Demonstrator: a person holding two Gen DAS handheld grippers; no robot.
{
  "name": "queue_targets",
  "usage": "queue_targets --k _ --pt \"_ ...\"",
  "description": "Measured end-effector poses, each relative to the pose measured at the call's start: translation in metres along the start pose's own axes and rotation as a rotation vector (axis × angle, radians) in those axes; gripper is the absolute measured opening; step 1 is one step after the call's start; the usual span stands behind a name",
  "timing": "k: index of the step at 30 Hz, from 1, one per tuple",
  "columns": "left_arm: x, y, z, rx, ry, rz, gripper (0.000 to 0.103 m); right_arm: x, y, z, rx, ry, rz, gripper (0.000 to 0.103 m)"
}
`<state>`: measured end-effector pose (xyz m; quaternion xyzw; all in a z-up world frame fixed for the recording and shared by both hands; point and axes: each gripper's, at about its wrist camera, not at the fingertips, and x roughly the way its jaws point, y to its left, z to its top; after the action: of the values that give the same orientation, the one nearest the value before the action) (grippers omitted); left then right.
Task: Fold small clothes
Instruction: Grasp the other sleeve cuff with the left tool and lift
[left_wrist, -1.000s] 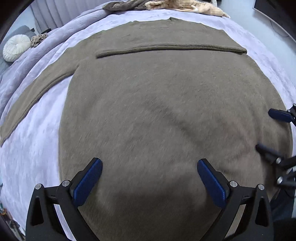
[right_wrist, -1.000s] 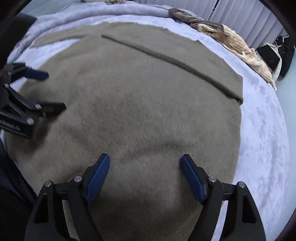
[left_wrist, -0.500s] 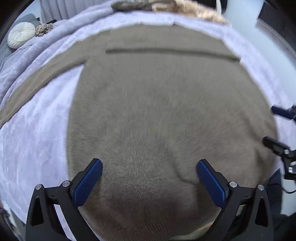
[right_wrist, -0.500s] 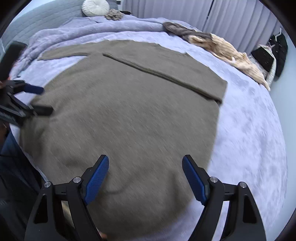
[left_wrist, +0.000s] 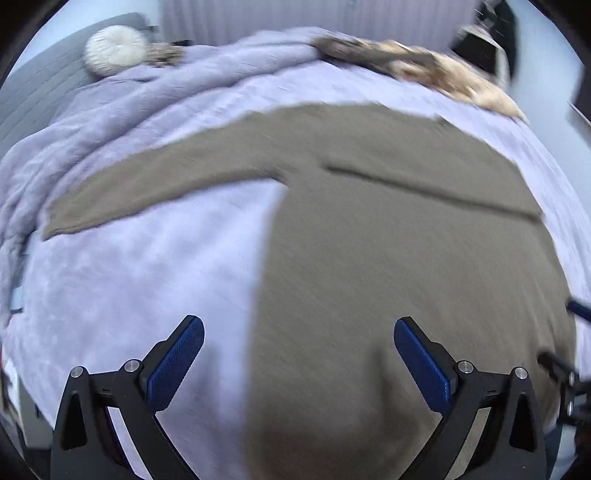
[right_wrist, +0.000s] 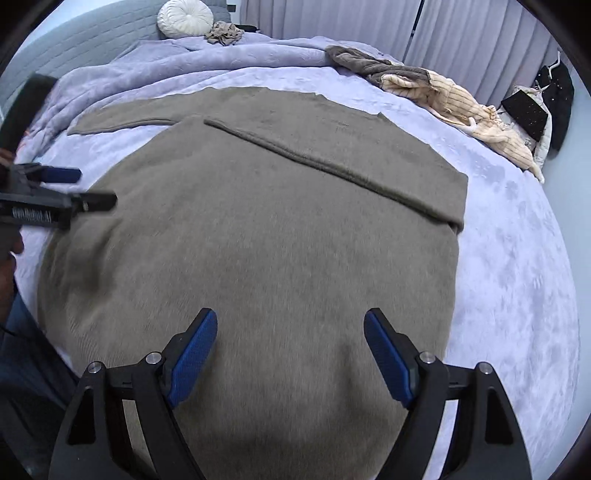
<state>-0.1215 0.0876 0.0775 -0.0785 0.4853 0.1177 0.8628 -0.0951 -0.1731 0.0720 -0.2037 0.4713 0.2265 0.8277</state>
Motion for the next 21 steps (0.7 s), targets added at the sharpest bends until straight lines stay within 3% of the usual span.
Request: queue_targets --k 4,6,10,12,17,21 --pt "-0.008 0.063 0.030 -0.235 -0.186 0.063 0.103 0.007 0.011 0.015 -0.009 -0.001 0.014 0.084" --pt "0.002 0.103 0.045 -0.367 -0.204 0.102 0.103 0.010 0.023 0.023 -0.038 -0.002 0.018 0.084" --pt "0.045 0.181 0.062 -0.559 -0.109 -0.029 0.103 0.015 0.042 0.034 -0.086 0.001 0.025 0.084" --pt "0.065 0.212 0.057 -0.656 -0.096 -0.051 0.103 0.018 0.051 0.039 -0.112 0.006 0.024 0.084" --pt "0.116 0.278 0.037 -0.888 -0.085 -0.196 0.102 0.025 0.066 0.053 -0.150 0.022 0.008 0.084" --pt "0.130 0.291 0.045 -0.912 -0.148 -0.246 0.102 0.031 0.072 0.062 -0.146 0.040 0.005 0.084"
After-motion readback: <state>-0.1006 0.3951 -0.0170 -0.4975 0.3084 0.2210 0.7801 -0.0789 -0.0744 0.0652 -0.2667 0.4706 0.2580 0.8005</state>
